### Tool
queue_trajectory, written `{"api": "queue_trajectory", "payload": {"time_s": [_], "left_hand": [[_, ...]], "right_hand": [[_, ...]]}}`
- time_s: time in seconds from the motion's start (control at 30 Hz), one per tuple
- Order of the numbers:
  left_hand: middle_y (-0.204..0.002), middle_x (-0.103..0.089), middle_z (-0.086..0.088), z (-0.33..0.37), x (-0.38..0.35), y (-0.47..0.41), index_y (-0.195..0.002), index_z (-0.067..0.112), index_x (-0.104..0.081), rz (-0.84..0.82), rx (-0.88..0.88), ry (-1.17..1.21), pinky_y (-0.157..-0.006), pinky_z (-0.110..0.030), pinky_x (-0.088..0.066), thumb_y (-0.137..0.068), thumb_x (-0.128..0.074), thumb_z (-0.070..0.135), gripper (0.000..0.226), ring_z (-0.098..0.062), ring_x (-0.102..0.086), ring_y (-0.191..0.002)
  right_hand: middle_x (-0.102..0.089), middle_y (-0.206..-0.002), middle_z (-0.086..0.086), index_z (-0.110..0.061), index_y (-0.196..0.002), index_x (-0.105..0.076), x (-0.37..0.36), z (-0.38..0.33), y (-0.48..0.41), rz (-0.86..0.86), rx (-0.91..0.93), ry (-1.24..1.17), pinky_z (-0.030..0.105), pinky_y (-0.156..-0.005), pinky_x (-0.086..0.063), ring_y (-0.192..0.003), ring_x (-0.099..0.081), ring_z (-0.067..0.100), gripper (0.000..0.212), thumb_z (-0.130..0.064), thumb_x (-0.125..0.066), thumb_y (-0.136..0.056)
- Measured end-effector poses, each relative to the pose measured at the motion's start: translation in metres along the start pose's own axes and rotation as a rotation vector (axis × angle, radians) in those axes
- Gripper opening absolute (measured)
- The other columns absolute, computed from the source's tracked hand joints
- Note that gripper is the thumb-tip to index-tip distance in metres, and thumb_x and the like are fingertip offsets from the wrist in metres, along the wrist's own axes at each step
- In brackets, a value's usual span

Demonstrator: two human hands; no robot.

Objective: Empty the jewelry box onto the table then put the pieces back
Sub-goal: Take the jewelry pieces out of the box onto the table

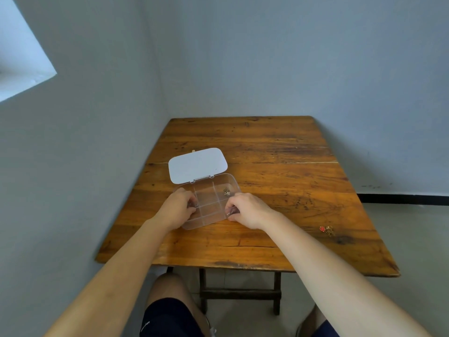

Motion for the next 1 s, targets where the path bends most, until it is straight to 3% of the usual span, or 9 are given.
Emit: {"api": "queue_trajectory", "payload": {"time_s": [0.1, 0.27, 0.5, 0.77, 0.87, 1.0], "left_hand": [[-0.119, -0.059, -0.002, 0.004, 0.000, -0.003, -0.123, 0.019, -0.066, -0.032, -0.009, -0.068, -0.084, -0.023, -0.050, -0.094, -0.062, 0.012, 0.030, -0.017, -0.059, -0.098], [-0.116, -0.066, -0.003, 0.005, 0.003, -0.004, -0.119, 0.017, -0.068, -0.051, 0.017, -0.059, -0.080, -0.024, -0.052, -0.094, -0.062, 0.010, 0.026, -0.018, -0.063, -0.099], [-0.091, -0.065, 0.008, 0.000, 0.004, 0.014, -0.088, 0.024, -0.070, 0.170, 0.043, 0.253, -0.067, -0.011, -0.041, -0.088, -0.070, 0.008, 0.016, -0.004, -0.058, -0.081], [-0.092, -0.069, 0.008, 0.002, 0.008, 0.026, -0.094, 0.021, -0.075, 0.325, 0.102, 0.395, -0.078, -0.021, -0.051, -0.088, -0.072, 0.009, 0.013, -0.006, -0.062, -0.087], [-0.089, -0.070, 0.008, 0.006, 0.021, 0.024, -0.090, 0.023, -0.073, 0.378, 0.154, 0.506, -0.075, -0.023, -0.052, -0.086, -0.074, 0.013, 0.011, -0.009, -0.063, -0.086], [-0.086, -0.070, 0.007, 0.017, 0.040, 0.019, -0.088, 0.025, -0.071, 0.451, 0.163, 0.628, -0.074, -0.034, -0.060, -0.084, -0.078, 0.018, 0.011, -0.016, -0.066, -0.083]], "right_hand": [[-0.060, -0.101, -0.009, -0.023, -0.105, -0.071, 0.002, 0.001, 0.000, 0.009, 0.002, -0.058, 0.029, -0.079, -0.052, -0.091, -0.060, 0.011, 0.019, -0.023, -0.076, -0.087], [-0.063, -0.104, -0.006, -0.021, -0.105, -0.072, 0.000, 0.001, 0.001, 0.033, -0.006, -0.091, 0.027, -0.077, -0.050, -0.091, -0.060, 0.011, 0.020, -0.024, -0.077, -0.086], [-0.068, -0.106, -0.007, -0.025, -0.100, -0.075, 0.004, 0.005, -0.002, 0.006, -0.028, -0.161, 0.031, -0.081, -0.050, -0.094, -0.060, 0.011, 0.019, -0.030, -0.080, -0.082], [-0.071, -0.112, -0.010, -0.031, -0.096, -0.077, 0.006, 0.004, 0.004, 0.042, -0.052, -0.361, 0.036, -0.095, -0.047, -0.108, -0.059, 0.010, 0.018, -0.036, -0.082, -0.079], [-0.071, -0.105, -0.015, -0.031, -0.096, -0.078, 0.013, 0.001, 0.008, 0.073, -0.057, -0.544, 0.030, -0.088, -0.046, -0.102, -0.060, 0.005, 0.016, -0.037, -0.080, -0.081], [-0.074, -0.098, -0.008, -0.027, -0.097, -0.078, 0.024, -0.001, 0.014, 0.176, -0.087, -0.802, 0.020, -0.068, -0.054, -0.072, -0.062, 0.007, 0.016, -0.034, -0.079, -0.083]]}}
Point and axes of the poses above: each hand's wrist, its own y-axis away from the middle knuckle, its own x-axis out of the back of the hand, z = x × y, the point moved 2 cm from there along -y, towards the middle knuckle
